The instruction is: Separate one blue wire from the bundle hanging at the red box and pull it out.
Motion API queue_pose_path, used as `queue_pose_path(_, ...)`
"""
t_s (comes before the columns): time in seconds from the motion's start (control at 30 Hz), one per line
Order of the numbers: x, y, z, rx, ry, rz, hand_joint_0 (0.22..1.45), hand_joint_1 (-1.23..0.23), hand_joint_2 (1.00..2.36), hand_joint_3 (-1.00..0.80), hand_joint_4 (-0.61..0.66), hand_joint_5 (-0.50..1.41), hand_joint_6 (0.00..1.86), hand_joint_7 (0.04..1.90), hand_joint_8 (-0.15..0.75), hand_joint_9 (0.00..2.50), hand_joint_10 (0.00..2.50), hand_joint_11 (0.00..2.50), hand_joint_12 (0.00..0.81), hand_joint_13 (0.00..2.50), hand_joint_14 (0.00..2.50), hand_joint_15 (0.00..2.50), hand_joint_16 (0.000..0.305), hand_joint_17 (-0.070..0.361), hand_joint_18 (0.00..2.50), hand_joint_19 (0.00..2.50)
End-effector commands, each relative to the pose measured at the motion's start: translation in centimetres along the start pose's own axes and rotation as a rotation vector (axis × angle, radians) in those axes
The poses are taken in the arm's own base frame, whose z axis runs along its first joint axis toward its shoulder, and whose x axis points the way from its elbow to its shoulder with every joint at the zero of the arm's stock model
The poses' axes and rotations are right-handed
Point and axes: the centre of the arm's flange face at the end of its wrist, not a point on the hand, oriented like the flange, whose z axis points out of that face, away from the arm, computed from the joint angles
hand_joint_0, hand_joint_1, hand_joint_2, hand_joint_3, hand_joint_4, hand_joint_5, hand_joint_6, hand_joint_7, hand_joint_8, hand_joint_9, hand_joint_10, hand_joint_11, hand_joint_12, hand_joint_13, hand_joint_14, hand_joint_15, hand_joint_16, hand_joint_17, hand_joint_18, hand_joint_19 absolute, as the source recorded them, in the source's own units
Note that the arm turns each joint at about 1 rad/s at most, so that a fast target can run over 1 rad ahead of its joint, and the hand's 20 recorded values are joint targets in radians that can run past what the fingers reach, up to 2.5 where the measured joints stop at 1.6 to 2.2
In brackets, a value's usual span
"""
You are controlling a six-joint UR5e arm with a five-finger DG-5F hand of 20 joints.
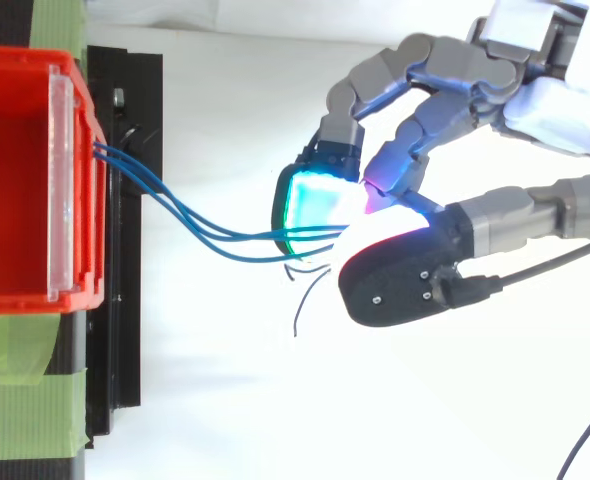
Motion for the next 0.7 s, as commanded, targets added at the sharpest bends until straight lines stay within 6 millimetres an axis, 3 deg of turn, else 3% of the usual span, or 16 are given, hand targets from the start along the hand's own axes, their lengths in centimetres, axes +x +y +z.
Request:
queue_pose_path(0.0,0.04,0.0,-0.01,0.0,0.001,-0.001,0.55,-0.71,1.01,-0.35,0.14,-0.18,0.89,0.91,0.309,0.95,0.43,1.58,0.402,0.7,0.81,1.43,0.05,0.114,0.72,0.83)
queue_pose_path(0.4,0.04,0.0,-0.01,0.0,0.001,-0.001,0.6,-0.74,1.02,-0.23,0.08,-0.17,0.91,0.93,0.302,0.95,0.43,1.57,0.391,0.72,0.78,1.43,0.048,0.107,0.74,0.81)
queue_pose_path(0.67,0.04,0.0,-0.01,0.0,0.001,-0.001,0.62,-0.86,1.02,-0.13,0.06,-0.19,0.93,0.95,0.304,0.91,0.46,1.57,0.395,0.69,0.71,1.49,0.049,0.111,0.73,0.79)
